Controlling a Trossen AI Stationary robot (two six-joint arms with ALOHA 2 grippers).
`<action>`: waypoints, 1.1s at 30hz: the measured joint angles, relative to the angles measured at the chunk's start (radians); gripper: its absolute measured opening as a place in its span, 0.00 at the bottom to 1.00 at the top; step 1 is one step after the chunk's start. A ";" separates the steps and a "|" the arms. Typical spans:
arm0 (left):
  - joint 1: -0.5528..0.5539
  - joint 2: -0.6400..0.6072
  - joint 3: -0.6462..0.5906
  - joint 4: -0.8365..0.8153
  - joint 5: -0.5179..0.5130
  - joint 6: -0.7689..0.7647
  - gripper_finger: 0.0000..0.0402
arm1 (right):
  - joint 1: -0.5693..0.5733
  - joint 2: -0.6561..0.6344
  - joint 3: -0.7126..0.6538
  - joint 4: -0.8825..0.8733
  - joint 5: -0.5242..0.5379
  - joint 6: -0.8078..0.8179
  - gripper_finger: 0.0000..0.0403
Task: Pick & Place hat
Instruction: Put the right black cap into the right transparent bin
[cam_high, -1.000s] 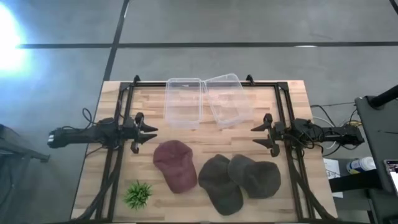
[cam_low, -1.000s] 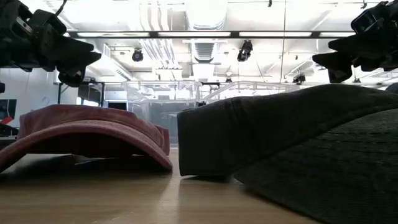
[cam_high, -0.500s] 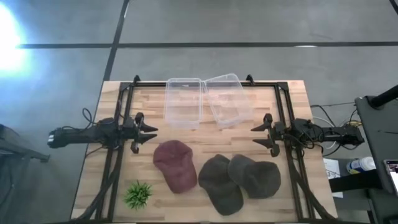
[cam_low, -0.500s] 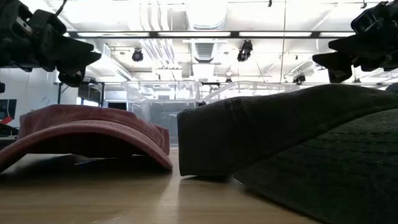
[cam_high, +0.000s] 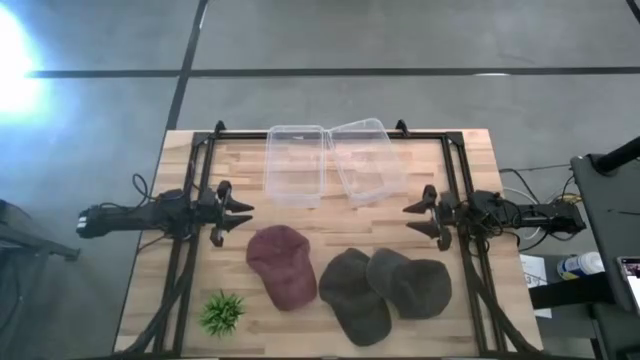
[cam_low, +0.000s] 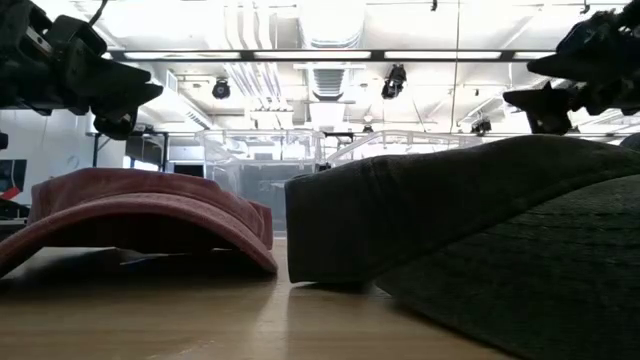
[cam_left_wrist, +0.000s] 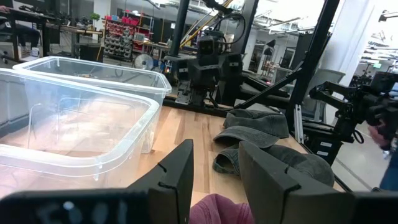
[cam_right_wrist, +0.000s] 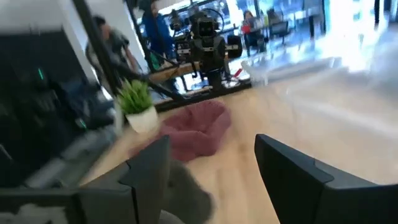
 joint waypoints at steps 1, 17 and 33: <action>0.000 0.000 0.000 0.000 0.000 0.000 0.30 | 0.000 0.001 0.000 0.001 0.004 0.054 0.57; 0.000 0.000 0.000 0.000 0.000 0.000 0.30 | 0.012 0.098 0.000 0.114 -0.204 1.018 0.57; -0.003 0.002 0.004 0.155 -0.056 -0.472 0.30 | 0.187 0.508 0.005 0.088 -0.239 1.617 0.57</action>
